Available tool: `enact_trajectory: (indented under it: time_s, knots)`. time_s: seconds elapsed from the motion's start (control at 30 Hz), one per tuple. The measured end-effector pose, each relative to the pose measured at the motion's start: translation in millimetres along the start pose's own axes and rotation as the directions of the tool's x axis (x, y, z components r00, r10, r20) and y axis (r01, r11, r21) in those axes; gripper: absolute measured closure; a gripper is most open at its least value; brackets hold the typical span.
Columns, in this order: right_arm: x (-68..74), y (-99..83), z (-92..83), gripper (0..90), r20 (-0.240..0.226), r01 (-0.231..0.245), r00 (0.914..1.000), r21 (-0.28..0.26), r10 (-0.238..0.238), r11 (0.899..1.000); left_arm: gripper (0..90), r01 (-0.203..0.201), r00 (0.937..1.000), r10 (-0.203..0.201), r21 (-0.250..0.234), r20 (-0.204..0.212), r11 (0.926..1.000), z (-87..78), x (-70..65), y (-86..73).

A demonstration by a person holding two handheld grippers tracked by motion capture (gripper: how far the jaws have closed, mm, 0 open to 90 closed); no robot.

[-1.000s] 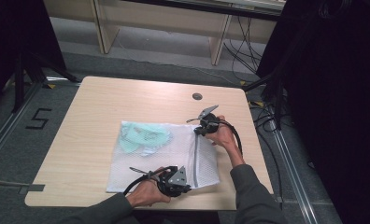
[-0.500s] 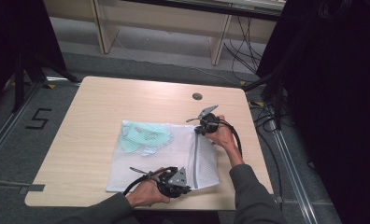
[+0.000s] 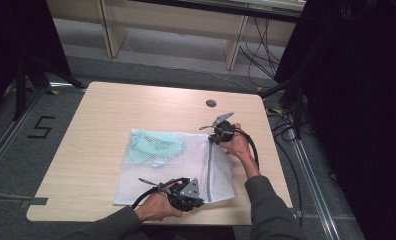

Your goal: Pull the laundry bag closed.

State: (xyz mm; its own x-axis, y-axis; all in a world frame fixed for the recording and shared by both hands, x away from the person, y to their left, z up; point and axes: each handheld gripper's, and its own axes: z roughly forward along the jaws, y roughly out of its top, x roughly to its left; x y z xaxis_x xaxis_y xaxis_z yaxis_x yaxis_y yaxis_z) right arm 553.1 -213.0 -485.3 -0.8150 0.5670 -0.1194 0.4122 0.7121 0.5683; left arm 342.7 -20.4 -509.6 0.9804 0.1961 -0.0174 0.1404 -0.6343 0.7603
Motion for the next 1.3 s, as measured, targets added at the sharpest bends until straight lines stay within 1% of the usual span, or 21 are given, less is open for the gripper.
enact_trajectory:
  time_s: [0.13, 0.2, 0.23, 0.27, 0.4, 0.43, 0.5, 0.57, 0.63, 0.67, 0.7, 0.73, 0.77, 0.8, 0.87, 0.93, 0.97, 1.13, 1.17, 1.23, 1.3]
  knots:
    - [1.3, 1.0, -1.4, 86.7, 0.006, -0.006, 1.0000, -0.002, 0.006, 1.000, 88.8, 0.001, 1.0000, -0.001, 0.005, -0.001, 1.0000, 0.2, 0.4, -0.3]
    - [0.9, 0.7, -1.0, 86.7, 0.006, -0.005, 1.0000, -0.002, 0.005, 1.000, 88.7, -0.014, 0.9999, 0.014, 0.001, -0.005, 0.9999, -0.7, 1.9, 0.7]
    - [0.3, 0.9, -1.5, 86.6, 0.001, -0.001, 1.0000, 0.003, 0.001, 1.000, 88.5, 0.010, 0.9999, -0.010, -0.001, -0.006, 0.9999, -1.0, 1.1, 0.6]
    - [1.0, 0.7, -1.6, 86.5, 0.003, -0.016, 0.9999, 0.007, 0.016, 1.000, 88.2, 0.013, 0.9999, -0.013, -0.005, -0.007, 0.9999, -1.3, 1.3, 0.7]
    - [0.7, 0.0, -0.7, 85.1, -0.002, -0.018, 0.9998, -0.015, 0.018, 1.000, 87.4, 0.012, 0.9999, -0.013, -0.011, -0.009, 0.9999, -2.8, 3.0, 1.0]
    - [1.8, 0.1, -1.3, 84.1, -0.003, -0.040, 0.9992, -0.003, 0.040, 0.999, 86.9, 0.017, 0.9998, -0.018, -0.015, -0.013, 0.9997, -3.1, 3.0, 1.0]
    - [0.6, 0.0, -1.6, 83.2, 0.015, -0.031, 0.9994, -0.009, 0.031, 0.999, 84.7, 0.024, 0.9997, -0.024, -0.012, -0.006, 0.9996, -4.1, 4.0, 1.1]
    - [1.4, -0.5, -2.0, 80.0, 0.005, -0.050, 0.9987, -0.004, 0.050, 0.999, 79.9, 0.022, 0.9997, -0.022, -0.018, -0.013, 0.9996, -4.3, 4.5, 1.0]
    - [-0.3, -0.5, -2.2, 74.1, 0.004, -0.055, 0.9985, 0.001, 0.055, 0.998, 79.5, 0.012, 0.9999, -0.012, -0.012, 0.000, 0.9999, -4.3, 4.1, 0.9]
    - [1.3, -0.8, -2.2, 73.2, 0.019, -0.076, 0.9969, -0.002, 0.076, 0.997, 79.3, -0.008, 1.0000, 0.008, -0.015, 0.000, 0.9999, -4.7, 4.9, 1.4]
    - [1.1, -0.6, -2.2, 70.9, 0.024, -0.072, 0.9971, -0.005, 0.072, 0.997, 77.8, 0.013, 0.9999, -0.013, -0.016, 0.000, 0.9998, -4.5, 3.5, 1.1]
    - [1.1, -0.6, -2.2, 70.9, 0.024, -0.072, 0.9971, -0.005, 0.072, 0.997, 75.0, 0.013, 0.9999, -0.013, -0.016, 0.000, 0.9998, -4.5, 3.5, 1.1]
    - [-0.3, 0.5, -1.6, 58.4, 0.008, -0.074, 0.9972, -0.033, 0.075, 0.997, 73.0, 0.013, 0.9999, -0.013, -0.011, -0.001, 0.9999, -5.4, 4.4, 1.3]
    - [0.8, 1.4, -3.5, 56.0, 0.018, -0.096, 0.9952, -0.011, 0.096, 0.995, 73.1, 0.015, 0.9999, -0.015, -0.018, -0.002, 0.9997, -5.6, 4.2, 1.3]
    - [3.4, 1.7, -4.8, 53.1, 0.033, -0.112, 0.9931, -0.009, 0.112, 0.994, 71.2, 0.025, 0.9997, -0.025, -0.024, 0.000, 0.9994, -7.8, 5.1, 1.7]
    - [1.6, 2.4, -6.8, 49.3, 0.035, -0.113, 0.9929, -0.034, 0.114, 0.993, 67.9, 0.039, 0.9992, -0.039, -0.035, -0.003, 0.9986, -10.6, 6.2, 2.2]
    - [3.3, 2.9, -8.3, 48.5, 0.042, -0.153, 0.9872, -0.027, 0.154, 0.988, 67.0, 0.044, 0.9991, -0.044, -0.042, 0.000, 0.9982, -12.4, 7.2, 2.4]
    - [6.3, 5.0, -19.2, 46.5, 0.041, -0.177, 0.9828, -0.055, 0.180, 0.983, 64.0, 0.066, 0.9976, -0.068, -0.072, -0.013, 0.9952, -20.2, 11.7, 3.1]
    - [5.7, 4.7, -21.8, 46.4, 0.026, -0.162, 0.9862, -0.063, 0.164, 0.985, 64.1, 0.066, 0.9976, -0.068, -0.076, -0.015, 0.9949, -21.4, 12.6, 3.1]
    - [5.0, 4.7, -25.2, 46.4, 0.034, -0.142, 0.9889, -0.080, 0.145, 0.987, 63.8, 0.071, 0.9971, -0.073, -0.081, -0.021, 0.9942, -23.9, 14.1, 3.2]
    - [5.8, 5.7, -29.9, 46.0, 0.019, -0.151, 0.9881, -0.070, 0.153, 0.986, 63.4, 0.074, 0.9970, -0.075, -0.080, -0.016, 0.9941, -26.4, 16.1, 3.4]
